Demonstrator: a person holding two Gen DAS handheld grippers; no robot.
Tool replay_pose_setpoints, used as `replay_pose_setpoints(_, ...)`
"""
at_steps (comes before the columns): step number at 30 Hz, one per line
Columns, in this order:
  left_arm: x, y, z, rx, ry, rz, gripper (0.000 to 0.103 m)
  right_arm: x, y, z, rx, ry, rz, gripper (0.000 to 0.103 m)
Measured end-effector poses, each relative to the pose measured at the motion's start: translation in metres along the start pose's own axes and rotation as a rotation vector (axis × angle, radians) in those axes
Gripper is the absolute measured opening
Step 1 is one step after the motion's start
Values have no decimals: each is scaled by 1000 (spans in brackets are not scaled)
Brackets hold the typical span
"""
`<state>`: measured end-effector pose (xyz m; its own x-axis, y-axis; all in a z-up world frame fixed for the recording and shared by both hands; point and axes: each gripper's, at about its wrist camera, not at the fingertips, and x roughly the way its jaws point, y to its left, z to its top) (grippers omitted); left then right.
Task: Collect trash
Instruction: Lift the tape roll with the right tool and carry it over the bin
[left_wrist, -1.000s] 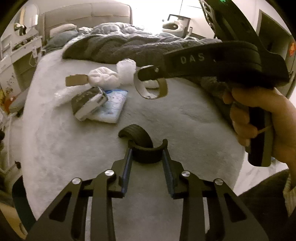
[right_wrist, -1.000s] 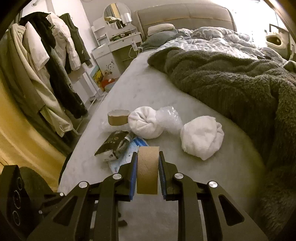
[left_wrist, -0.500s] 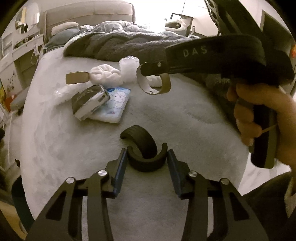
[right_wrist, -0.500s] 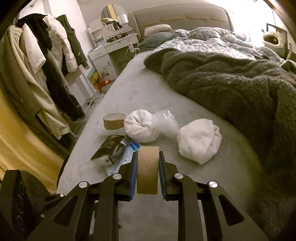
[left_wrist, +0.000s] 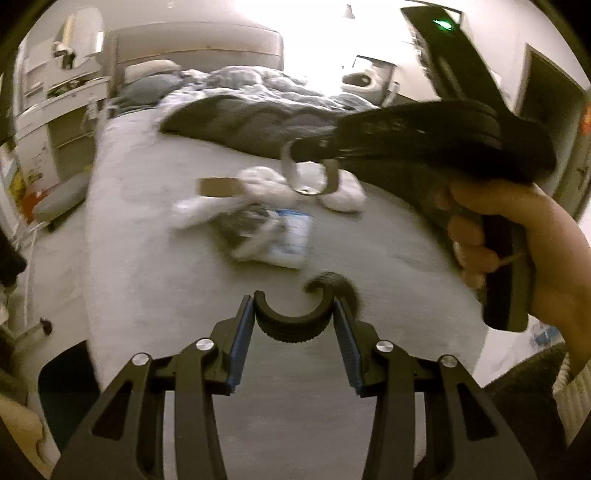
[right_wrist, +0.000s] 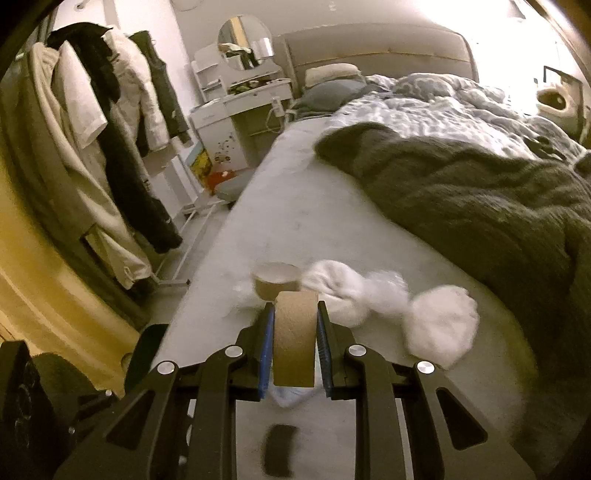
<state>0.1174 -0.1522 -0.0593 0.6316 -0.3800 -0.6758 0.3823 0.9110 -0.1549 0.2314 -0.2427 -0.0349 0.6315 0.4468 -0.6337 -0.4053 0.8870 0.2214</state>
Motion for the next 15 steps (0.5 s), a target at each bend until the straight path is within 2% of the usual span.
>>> replay_pose_setpoints(15,-39,123,-11,-208,-38,179,46,35,81,19,-82,32,64,22)
